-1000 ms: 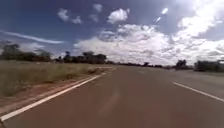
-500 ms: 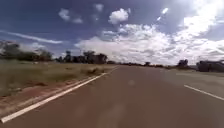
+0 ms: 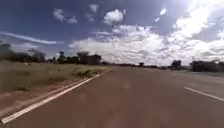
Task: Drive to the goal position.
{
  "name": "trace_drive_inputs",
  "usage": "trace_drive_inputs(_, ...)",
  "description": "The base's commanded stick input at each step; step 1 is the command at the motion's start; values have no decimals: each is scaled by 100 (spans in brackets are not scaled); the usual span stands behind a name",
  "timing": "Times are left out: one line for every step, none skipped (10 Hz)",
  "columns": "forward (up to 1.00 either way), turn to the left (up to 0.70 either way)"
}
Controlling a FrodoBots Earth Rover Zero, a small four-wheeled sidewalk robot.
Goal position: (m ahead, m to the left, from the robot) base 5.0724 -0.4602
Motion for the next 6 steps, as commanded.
trace_drive_inputs(100,0)
trace_drive_inputs(100,0)
trace_drive_inputs(100,0)
trace_drive_inputs(100,0)
trace_drive_inputs(100,0)
trace_drive_inputs(100,-40)
